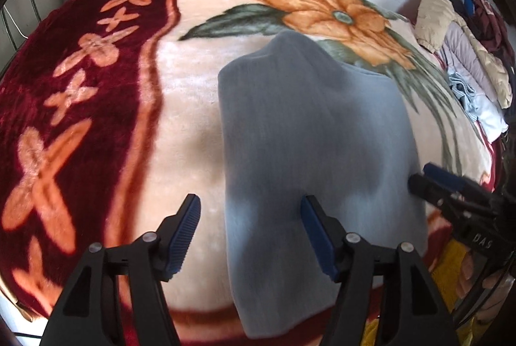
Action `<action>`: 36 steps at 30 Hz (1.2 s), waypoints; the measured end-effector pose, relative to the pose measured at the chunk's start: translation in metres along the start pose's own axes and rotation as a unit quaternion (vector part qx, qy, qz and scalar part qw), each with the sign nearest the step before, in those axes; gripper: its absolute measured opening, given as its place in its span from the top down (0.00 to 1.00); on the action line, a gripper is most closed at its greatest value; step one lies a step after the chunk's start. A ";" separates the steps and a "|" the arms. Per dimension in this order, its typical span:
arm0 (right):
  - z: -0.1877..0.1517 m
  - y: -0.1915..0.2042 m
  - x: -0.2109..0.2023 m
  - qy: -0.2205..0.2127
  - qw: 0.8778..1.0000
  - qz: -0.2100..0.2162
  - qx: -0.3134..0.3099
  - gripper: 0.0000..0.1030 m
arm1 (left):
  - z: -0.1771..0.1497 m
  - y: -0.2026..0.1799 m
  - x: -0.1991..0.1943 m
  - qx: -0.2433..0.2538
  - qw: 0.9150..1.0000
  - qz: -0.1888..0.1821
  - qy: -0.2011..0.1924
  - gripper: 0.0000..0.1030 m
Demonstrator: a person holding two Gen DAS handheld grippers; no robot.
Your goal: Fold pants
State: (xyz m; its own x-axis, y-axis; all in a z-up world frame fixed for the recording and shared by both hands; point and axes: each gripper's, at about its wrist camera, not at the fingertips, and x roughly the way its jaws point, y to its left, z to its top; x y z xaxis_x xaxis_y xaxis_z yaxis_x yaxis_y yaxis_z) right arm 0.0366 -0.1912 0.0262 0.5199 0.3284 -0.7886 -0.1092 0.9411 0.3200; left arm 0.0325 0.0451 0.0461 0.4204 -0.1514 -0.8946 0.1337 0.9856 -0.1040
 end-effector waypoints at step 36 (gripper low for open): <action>0.050 -0.014 0.023 0.005 0.999 0.023 0.027 0.56 | 0.040 0.023 0.020 -0.023 0.998 0.001 -0.055 0.46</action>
State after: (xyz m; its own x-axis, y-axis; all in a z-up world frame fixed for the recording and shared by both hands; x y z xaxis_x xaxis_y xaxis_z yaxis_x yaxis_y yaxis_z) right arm 0.0924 -0.2011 0.0302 0.5076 0.3714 -0.7774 -0.0858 0.9196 0.3833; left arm 0.0796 0.0622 0.0433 0.5176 -0.1553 -0.8414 0.0935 0.9878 -0.1249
